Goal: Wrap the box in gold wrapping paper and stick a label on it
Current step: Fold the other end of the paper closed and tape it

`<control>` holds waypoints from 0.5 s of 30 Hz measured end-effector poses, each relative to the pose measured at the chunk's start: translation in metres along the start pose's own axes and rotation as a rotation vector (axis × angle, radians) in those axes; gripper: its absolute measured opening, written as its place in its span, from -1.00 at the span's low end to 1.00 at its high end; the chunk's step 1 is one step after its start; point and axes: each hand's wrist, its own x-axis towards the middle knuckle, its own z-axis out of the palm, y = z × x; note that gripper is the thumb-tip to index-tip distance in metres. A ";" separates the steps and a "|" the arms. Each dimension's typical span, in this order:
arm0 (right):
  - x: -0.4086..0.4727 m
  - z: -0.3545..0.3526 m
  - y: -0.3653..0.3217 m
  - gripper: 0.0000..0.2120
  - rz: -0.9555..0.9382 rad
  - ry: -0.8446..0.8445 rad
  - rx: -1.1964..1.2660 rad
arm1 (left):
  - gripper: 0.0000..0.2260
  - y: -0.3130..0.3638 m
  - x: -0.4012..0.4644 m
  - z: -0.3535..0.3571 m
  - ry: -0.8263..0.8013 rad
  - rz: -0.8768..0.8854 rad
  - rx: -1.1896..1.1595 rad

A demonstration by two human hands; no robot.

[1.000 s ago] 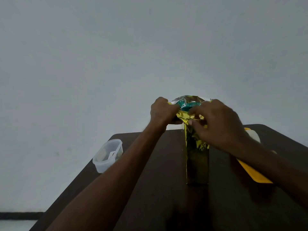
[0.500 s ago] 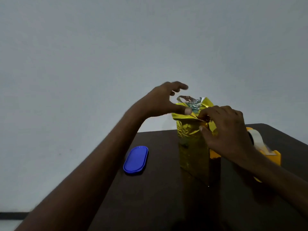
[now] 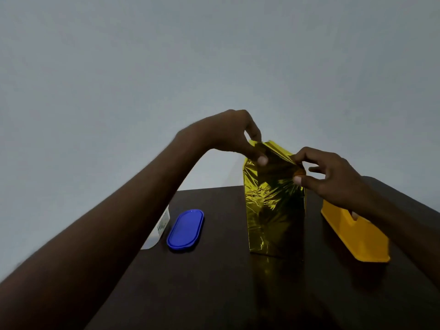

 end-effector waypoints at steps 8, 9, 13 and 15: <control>0.003 -0.003 0.003 -0.81 -0.018 -0.021 0.041 | -0.78 -0.001 0.001 -0.011 0.113 0.086 -0.039; 0.004 -0.003 0.004 -0.83 -0.018 -0.031 0.050 | -0.78 -0.001 0.000 -0.011 0.107 0.088 -0.043; 0.008 -0.007 0.008 -0.82 -0.035 -0.072 0.068 | -0.69 0.002 -0.003 -0.007 0.080 0.069 -0.031; 0.010 -0.010 0.009 -0.84 -0.043 -0.087 0.082 | -0.64 0.005 0.001 -0.003 0.076 0.046 0.071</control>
